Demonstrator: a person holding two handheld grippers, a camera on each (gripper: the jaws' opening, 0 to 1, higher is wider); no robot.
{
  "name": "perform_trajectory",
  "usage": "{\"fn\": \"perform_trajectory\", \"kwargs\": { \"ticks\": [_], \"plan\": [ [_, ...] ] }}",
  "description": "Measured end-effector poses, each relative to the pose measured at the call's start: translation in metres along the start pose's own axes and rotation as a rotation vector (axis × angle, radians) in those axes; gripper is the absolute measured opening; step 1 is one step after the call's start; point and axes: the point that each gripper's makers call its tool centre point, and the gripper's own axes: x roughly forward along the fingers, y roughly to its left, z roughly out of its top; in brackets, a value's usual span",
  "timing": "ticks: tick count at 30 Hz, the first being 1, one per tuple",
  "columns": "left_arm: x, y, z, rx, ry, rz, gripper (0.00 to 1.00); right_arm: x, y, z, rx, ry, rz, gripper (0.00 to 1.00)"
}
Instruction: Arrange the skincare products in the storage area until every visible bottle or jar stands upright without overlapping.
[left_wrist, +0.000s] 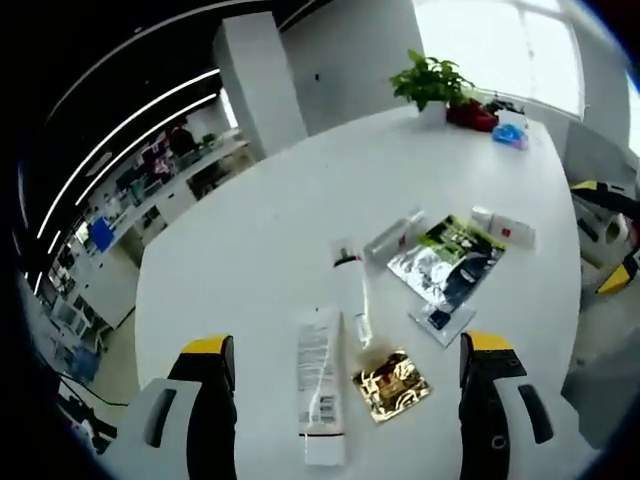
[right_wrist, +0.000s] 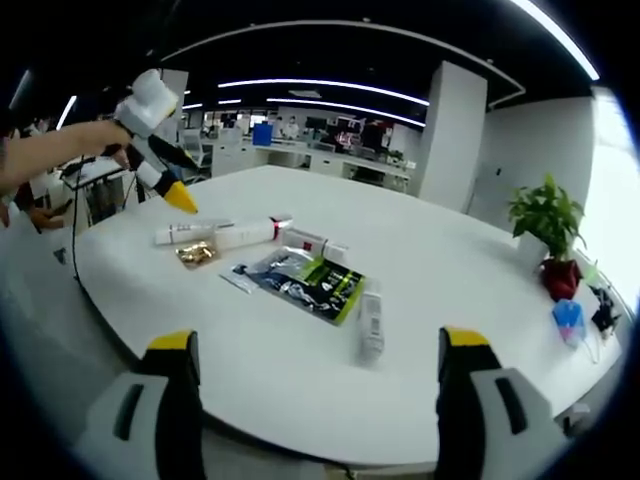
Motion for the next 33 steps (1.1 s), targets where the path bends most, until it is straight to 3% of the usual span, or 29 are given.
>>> {"fn": "perform_trajectory", "kwargs": {
  "ticks": [12, 23, 33],
  "plan": [
    [0.024, -0.011, 0.005, 0.047, 0.077, -0.064, 0.88, -0.001, -0.001, 0.0, 0.002, 0.0, -0.009, 1.0],
    [0.041, -0.017, 0.001, 0.041, 0.142, -0.137, 0.79, -0.001, -0.002, 0.001, 0.007, -0.002, -0.015, 1.0],
    [0.057, -0.024, 0.006, 0.014, 0.166, -0.196, 0.74, 0.0, -0.003, 0.0, 0.007, 0.002, -0.017, 1.0]
  ]
}}
